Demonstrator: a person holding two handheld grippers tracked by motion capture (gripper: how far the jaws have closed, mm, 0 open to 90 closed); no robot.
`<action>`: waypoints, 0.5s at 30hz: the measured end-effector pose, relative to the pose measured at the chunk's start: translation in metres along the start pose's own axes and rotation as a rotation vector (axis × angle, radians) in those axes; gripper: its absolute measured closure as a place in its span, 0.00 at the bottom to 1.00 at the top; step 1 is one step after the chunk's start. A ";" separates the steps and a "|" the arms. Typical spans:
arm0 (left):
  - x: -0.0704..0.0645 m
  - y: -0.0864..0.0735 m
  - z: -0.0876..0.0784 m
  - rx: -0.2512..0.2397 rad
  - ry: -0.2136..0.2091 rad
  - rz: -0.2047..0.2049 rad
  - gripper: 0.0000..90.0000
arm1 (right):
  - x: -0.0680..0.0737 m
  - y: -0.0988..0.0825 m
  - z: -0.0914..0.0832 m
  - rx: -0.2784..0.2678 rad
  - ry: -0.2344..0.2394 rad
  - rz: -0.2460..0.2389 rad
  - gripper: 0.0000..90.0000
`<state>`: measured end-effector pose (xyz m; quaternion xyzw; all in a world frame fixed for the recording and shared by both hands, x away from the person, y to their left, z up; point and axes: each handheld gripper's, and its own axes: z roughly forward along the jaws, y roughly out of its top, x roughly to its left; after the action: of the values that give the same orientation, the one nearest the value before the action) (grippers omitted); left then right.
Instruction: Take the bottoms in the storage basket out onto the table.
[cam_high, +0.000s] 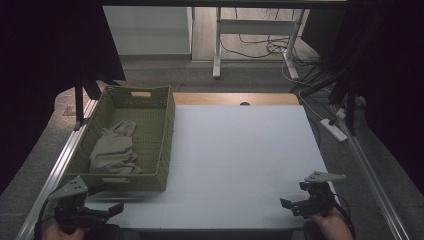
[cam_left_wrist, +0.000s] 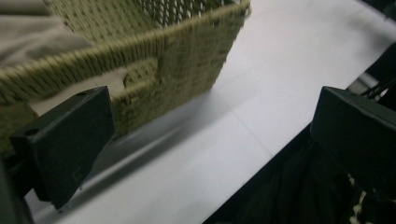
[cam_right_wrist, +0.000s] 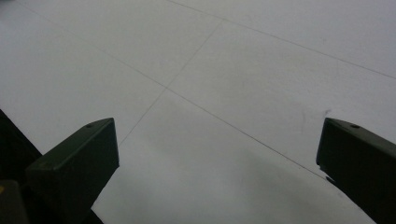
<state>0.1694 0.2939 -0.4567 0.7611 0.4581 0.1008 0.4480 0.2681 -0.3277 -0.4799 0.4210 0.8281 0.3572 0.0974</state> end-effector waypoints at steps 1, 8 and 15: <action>0.000 0.001 -0.002 -0.010 0.000 -0.004 0.00 | 0.000 0.000 0.000 0.001 0.000 -0.001 0.00; 0.004 0.008 -0.011 -0.047 0.006 -0.037 0.00 | 0.001 0.000 0.000 0.004 -0.002 -0.010 0.00; 0.008 0.015 -0.007 -0.001 0.046 -0.022 0.00 | 0.001 0.001 0.001 0.004 0.001 -0.010 0.00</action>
<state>0.1785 0.3016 -0.4426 0.7534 0.4765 0.1134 0.4388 0.2684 -0.3262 -0.4799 0.4167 0.8310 0.3551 0.0981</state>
